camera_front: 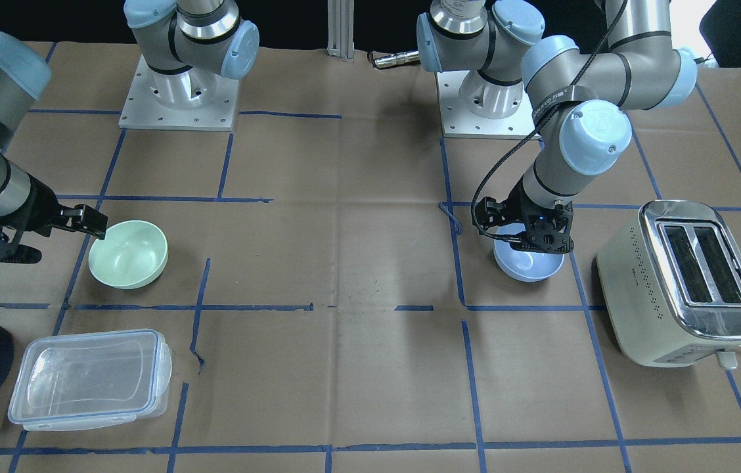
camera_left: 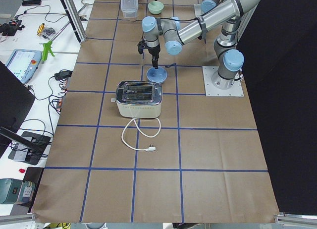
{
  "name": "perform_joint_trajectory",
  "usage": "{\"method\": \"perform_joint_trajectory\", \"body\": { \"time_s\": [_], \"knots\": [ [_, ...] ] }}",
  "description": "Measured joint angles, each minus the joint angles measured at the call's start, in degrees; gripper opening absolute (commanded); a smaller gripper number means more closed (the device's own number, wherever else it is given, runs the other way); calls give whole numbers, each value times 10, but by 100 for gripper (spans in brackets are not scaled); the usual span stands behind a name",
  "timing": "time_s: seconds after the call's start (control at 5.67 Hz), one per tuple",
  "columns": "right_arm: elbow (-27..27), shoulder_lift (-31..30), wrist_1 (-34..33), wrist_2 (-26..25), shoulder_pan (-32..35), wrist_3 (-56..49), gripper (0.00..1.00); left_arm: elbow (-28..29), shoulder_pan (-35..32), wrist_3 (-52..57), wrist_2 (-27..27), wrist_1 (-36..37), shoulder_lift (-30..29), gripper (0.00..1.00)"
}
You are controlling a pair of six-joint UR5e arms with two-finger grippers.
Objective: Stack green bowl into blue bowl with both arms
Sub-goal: 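Grasp blue bowl rim with left gripper while right grasps green bowl rim, then carry blue bowl to table center with left gripper while right lifts green bowl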
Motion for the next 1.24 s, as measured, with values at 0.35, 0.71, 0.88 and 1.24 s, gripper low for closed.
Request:
{"method": "perform_joint_trajectory", "body": {
  "time_s": [0.35,0.71,0.88,1.24],
  "knots": [
    [41,14,-63,-5,0,-3,39,-8,-1,-2,1,6,-21,24],
    [44,12,-106,-5,0,-4,8,-10,-3,-7,0,5,-35,0],
    [42,10,-112,-5,0,-3,6,-8,-4,-12,1,6,-34,0],
    [35,7,-113,-1,0,-2,5,22,-28,-63,4,-8,-23,0]
  ]
}}
